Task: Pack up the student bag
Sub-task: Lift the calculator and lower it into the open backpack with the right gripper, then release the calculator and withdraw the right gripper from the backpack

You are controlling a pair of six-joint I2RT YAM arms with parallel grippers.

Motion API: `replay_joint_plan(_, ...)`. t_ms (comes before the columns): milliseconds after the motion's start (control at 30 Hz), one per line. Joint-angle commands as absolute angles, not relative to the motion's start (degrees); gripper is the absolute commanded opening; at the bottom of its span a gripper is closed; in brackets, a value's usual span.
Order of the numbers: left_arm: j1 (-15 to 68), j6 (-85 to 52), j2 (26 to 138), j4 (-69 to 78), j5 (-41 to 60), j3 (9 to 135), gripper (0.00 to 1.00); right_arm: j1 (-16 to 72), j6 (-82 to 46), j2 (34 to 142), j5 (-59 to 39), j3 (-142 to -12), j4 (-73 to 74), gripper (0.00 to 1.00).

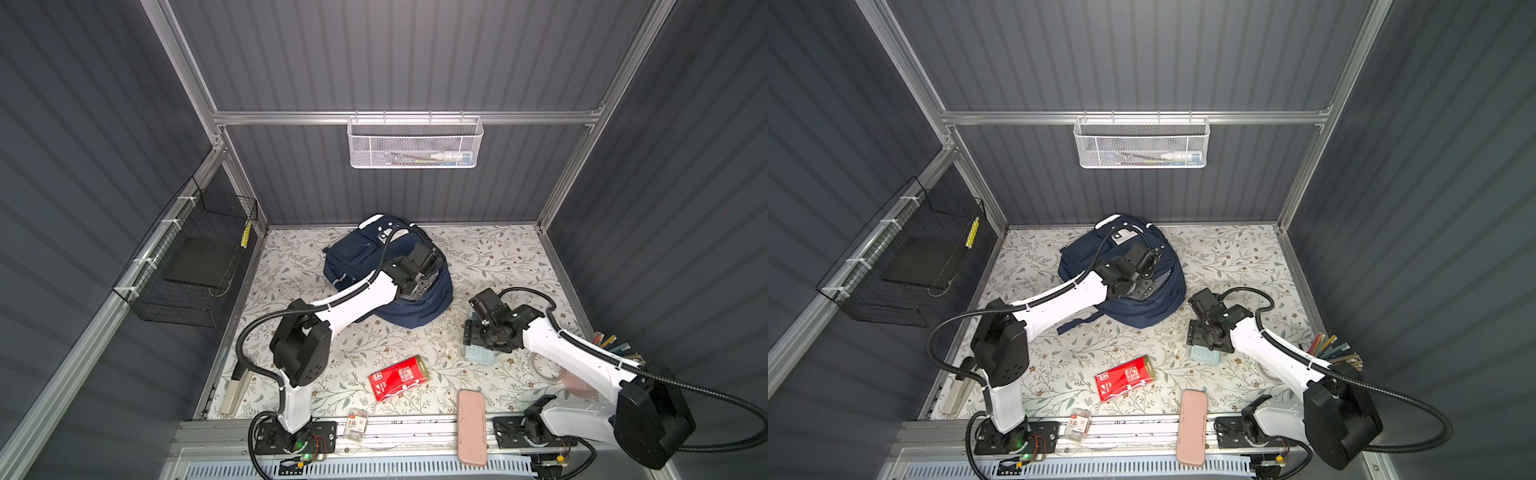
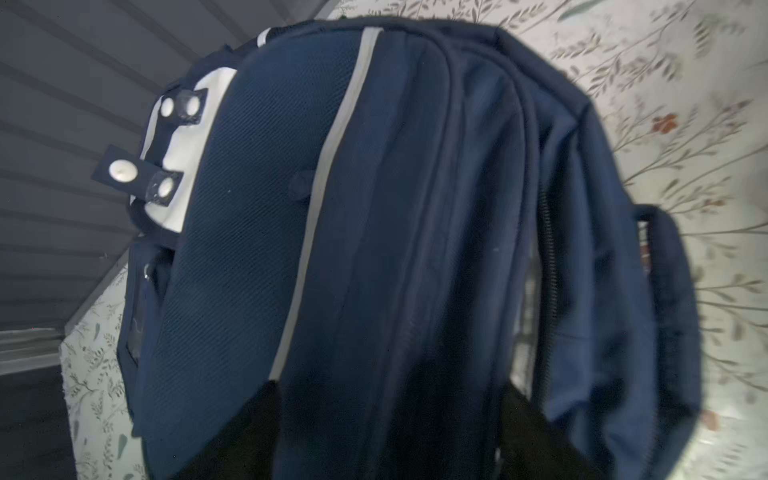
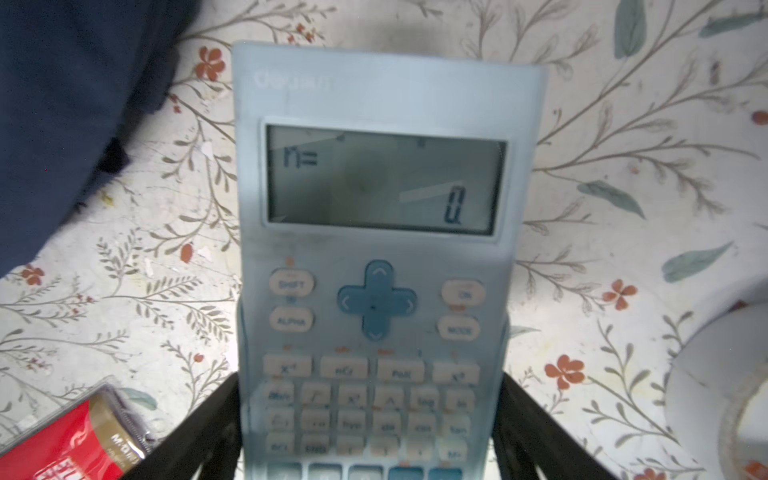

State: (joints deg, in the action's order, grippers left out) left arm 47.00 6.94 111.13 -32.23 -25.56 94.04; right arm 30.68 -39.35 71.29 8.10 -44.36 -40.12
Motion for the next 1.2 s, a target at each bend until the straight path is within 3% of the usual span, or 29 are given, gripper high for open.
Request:
replay_joint_plan(0,46.2,7.1,113.2,-32.2,-28.0,99.8,0.52,30.5,-37.4,70.1,7.6,-46.5,-38.9,0.70)
replay_joint_plan(33,45.8,6.6,113.6,-31.3,-27.7,100.2,0.41,30.5,-37.1,70.0,7.3,-47.0,-38.4,0.70)
replay_joint_plan(100,44.8,4.9,115.2,-34.1,-26.4,103.5,0.00,30.8,-36.5,69.9,6.9,-47.9,-37.2,0.71)
replay_joint_plan(467,44.4,-6.0,107.0,-45.2,-16.7,113.7,0.00,30.9,-33.9,81.0,-1.3,-64.3,-30.4,0.71)
replay_joint_plan(800,41.3,-9.4,108.8,-50.2,-9.7,127.0,0.00,31.5,-35.1,106.3,-2.8,-87.5,-24.2,0.73)
replay_joint_plan(867,41.2,-10.0,108.3,-49.5,-8.7,125.8,0.00,31.7,-36.3,110.7,-4.4,-91.5,-23.4,0.75)
replay_joint_plan(967,41.3,-10.5,107.4,-48.8,-8.1,124.2,0.00,32.3,-37.9,114.8,-1.6,-96.6,-27.2,0.88)
replay_joint_plan(1167,41.2,-10.9,105.3,-47.0,-7.5,119.5,0.00,32.0,-36.2,111.6,-1.0,-93.7,-26.5,0.99)
